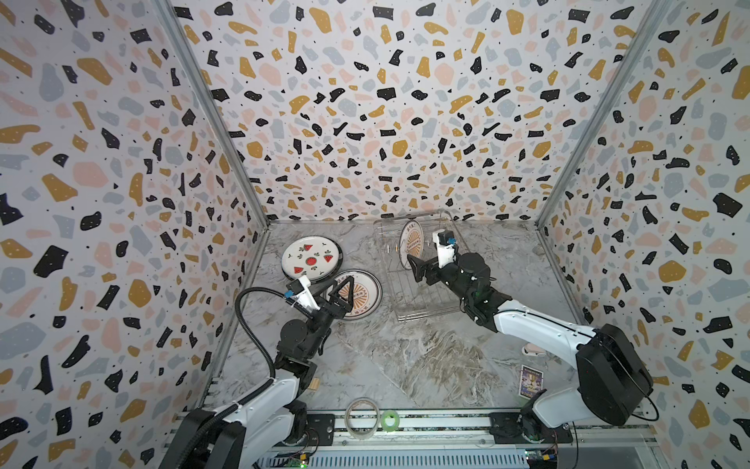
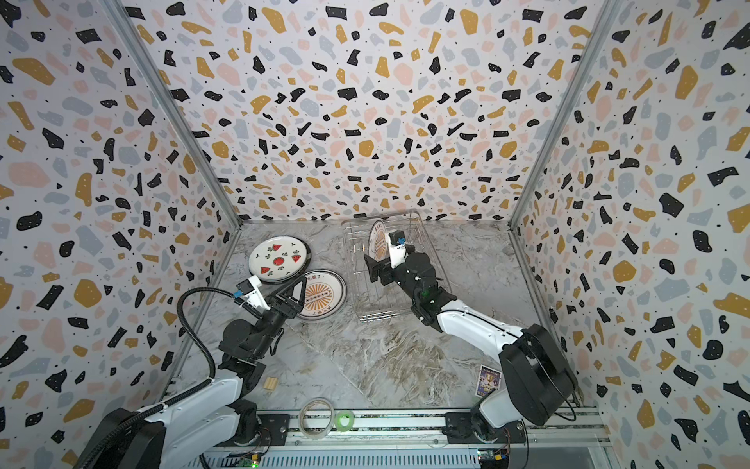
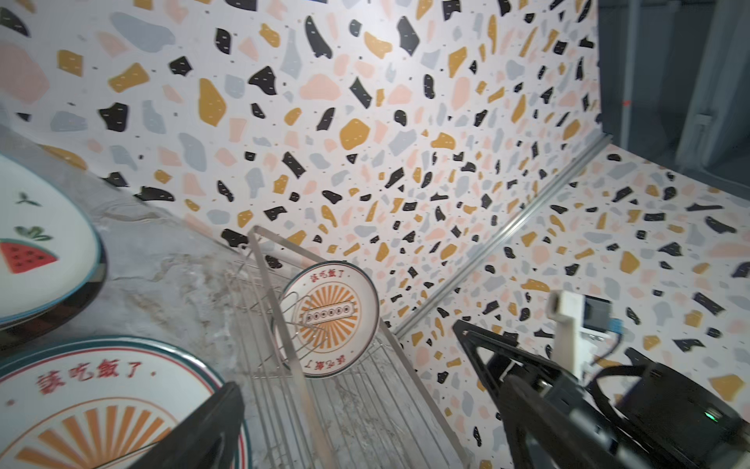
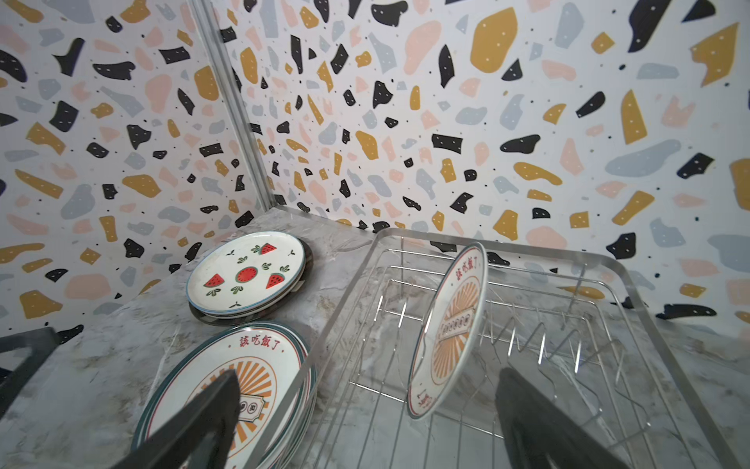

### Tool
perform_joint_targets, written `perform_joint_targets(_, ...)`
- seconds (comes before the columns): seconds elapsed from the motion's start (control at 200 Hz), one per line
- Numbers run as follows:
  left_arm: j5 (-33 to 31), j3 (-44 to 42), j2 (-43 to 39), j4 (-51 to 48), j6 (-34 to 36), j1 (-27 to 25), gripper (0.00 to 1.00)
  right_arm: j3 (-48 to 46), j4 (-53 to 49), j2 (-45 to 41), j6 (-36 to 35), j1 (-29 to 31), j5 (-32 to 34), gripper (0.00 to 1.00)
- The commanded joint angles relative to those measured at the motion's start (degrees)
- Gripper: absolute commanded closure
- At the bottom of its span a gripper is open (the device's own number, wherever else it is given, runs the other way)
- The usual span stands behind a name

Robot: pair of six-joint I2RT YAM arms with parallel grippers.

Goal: Unload the plates from the dish rack
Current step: 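Close the right gripper on the next sunburst plate's rim in the rack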

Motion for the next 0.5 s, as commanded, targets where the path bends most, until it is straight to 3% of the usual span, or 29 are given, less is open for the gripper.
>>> perform_joint_targets(0.0, 4.9, -0.5, 0.2, 9.8, 2.1, -1.0, 0.0, 4.8, -2.8, 2.3, 3.5, -3.0, -3.3, 0.01)
perform_joint_targets(0.195, 4.2, 0.8, 0.3, 9.8, 7.7, -5.6, 0.0, 12.2, -5.8, 10.2, 6.2, -7.2, -5.2, 0.01)
perform_joint_targets(0.38, 3.7, 5.0, 3.0, 5.0, 13.2, -10.6, 0.0, 19.5, -9.6, 16.9, 6.3, -7.4, -3.1, 0.21)
perform_joint_targets(0.496, 3.1, 7.5, 6.4, 3.3, 15.1, -13.0, 0.0, 23.6, -12.3, 20.4, 6.7, -7.1, -0.1, 0.4)
